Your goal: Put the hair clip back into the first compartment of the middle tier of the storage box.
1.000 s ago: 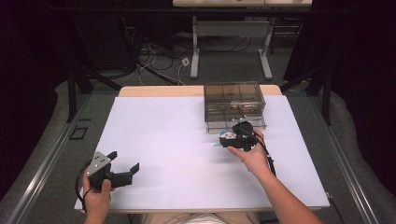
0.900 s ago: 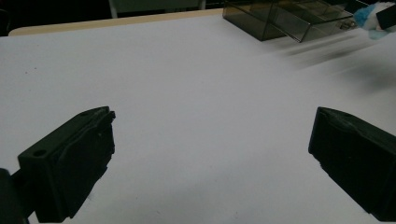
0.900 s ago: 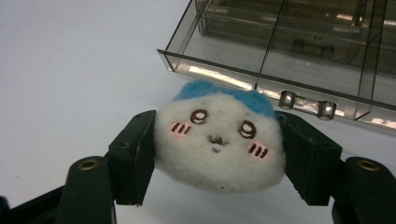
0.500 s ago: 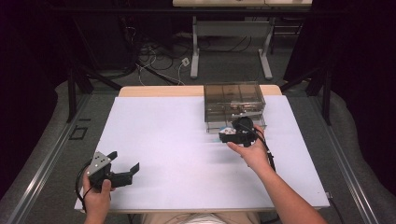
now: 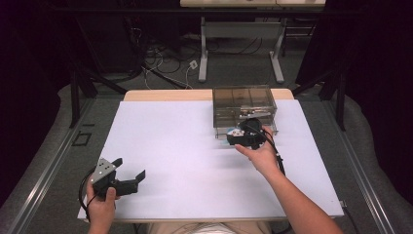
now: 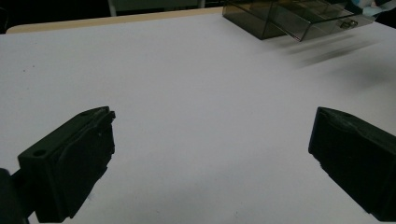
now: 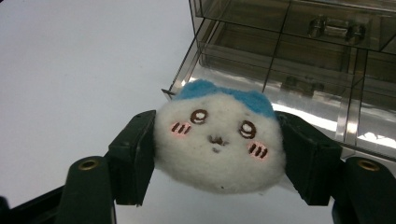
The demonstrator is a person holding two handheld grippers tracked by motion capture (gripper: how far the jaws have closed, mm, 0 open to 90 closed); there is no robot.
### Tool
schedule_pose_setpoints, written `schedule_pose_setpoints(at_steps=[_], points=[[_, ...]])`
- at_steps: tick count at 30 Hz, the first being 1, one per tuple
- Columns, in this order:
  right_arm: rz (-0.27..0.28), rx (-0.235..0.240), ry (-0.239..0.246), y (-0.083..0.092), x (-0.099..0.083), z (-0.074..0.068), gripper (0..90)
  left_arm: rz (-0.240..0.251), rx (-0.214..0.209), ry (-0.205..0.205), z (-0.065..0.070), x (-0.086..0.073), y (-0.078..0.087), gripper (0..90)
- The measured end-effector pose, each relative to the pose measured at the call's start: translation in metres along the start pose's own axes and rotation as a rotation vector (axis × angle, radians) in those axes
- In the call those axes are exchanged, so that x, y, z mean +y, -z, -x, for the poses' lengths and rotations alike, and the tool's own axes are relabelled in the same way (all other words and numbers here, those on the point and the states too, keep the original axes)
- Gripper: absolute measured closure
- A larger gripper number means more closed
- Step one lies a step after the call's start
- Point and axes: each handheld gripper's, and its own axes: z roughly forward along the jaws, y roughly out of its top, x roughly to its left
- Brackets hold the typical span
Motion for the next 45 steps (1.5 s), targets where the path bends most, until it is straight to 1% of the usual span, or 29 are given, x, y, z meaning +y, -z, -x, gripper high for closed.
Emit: schedule_pose_setpoints(at_steps=[3,4,7,9,10,12,14,16,21,24,26,29,33,36,45], points=[[0.008,-0.007,0.008,-0.002,0.001,-0.001,32.6,-0.005,-0.001,-0.003,0.000,0.000,0.000,0.4],[0.012,0.000,0.008,-0.003,0.002,-0.001,32.6,-0.005,-0.001,-0.003,0.000,0.000,0.000,0.4],[0.028,-0.013,0.020,-0.005,0.003,-0.001,32.6,-0.007,-0.001,-0.002,-0.001,0.000,0.000,0.4],[0.032,-0.013,0.012,-0.006,0.003,-0.001,32.6,-0.006,0.000,-0.002,-0.001,0.000,0.000,0.4],[0.038,-0.017,0.020,-0.007,0.003,-0.001,32.6,-0.006,0.000,-0.002,-0.001,0.000,0.000,0.4],[0.045,-0.013,0.016,-0.008,0.004,-0.001,32.6,-0.006,0.000,-0.001,-0.001,0.000,0.000,0.4],[0.059,-0.006,0.019,-0.009,0.004,-0.001,32.6,-0.006,0.001,-0.001,-0.001,0.000,0.000,0.4],[0.071,-0.012,0.026,-0.009,0.005,-0.002,32.6,-0.009,0.001,-0.008,-0.001,0.000,0.000,0.4],[0.106,-0.010,0.026,-0.010,0.007,-0.004,32.6,-0.010,0.001,-0.002,-0.001,-0.001,-0.001,0.4],[0.115,-0.013,0.031,-0.010,0.007,-0.006,32.6,-0.013,0.002,-0.010,-0.001,-0.001,0.000,0.4],[0.131,-0.015,0.038,-0.010,0.009,-0.008,32.6,-0.013,0.002,-0.011,-0.001,-0.001,-0.001,0.4],[0.133,-0.017,0.037,-0.011,0.010,-0.009,32.6,-0.013,0.002,-0.008,-0.001,-0.001,-0.001,0.4],[0.150,-0.025,0.040,-0.014,0.012,-0.012,32.6,-0.017,0.006,-0.016,0.000,-0.001,-0.001,0.4],[0.150,-0.030,0.040,-0.018,0.013,-0.014,32.6,-0.018,0.006,-0.017,0.000,-0.001,-0.001,0.4],[0.140,-0.016,0.026,-0.027,0.016,-0.017,32.5,-0.019,0.006,-0.015,-0.001,-0.001,-0.001,0.4]])
